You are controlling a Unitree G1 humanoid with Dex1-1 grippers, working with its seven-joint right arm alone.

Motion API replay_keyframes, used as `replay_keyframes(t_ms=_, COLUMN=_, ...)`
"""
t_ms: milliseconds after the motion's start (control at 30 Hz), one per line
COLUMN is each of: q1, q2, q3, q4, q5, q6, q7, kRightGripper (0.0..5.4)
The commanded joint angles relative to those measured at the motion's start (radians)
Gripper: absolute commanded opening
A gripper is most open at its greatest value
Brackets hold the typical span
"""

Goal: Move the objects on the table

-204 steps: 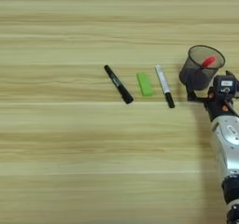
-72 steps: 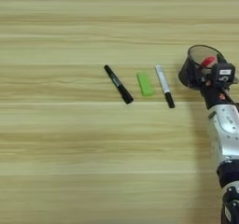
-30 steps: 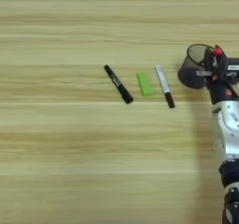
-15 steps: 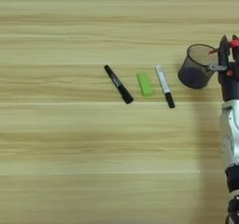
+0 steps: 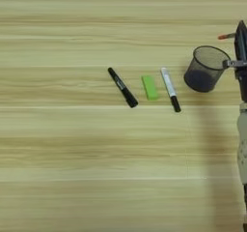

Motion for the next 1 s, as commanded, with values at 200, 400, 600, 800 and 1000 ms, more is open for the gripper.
replay_keyframes(t_ms=200, q1=-0.015, q2=0.000, q3=0.075, q4=-0.120, q5=0.016, q6=0.066, q7=0.062, kRightGripper=0.75)
replay_keyframes(t_ms=400, q1=-0.011, q2=0.037, q3=0.150, q4=-0.052, q5=-0.014, q6=0.064, q7=0.097, kRightGripper=0.75)
replay_keyframes(t_ms=600, q1=-0.026, q2=0.065, q3=0.189, q4=0.067, q5=-0.048, q6=0.046, q7=0.121, kRightGripper=0.75)
replay_keyframes(t_ms=800, q1=-0.065, q2=0.088, q3=0.200, q4=0.239, q5=-0.084, q6=0.001, q7=0.130, kRightGripper=0.75)
replay_keyframes(t_ms=1000, q1=-0.087, q2=0.099, q3=0.218, q4=0.351, q5=-0.123, q6=-0.054, q7=0.134, kRightGripper=0.75)
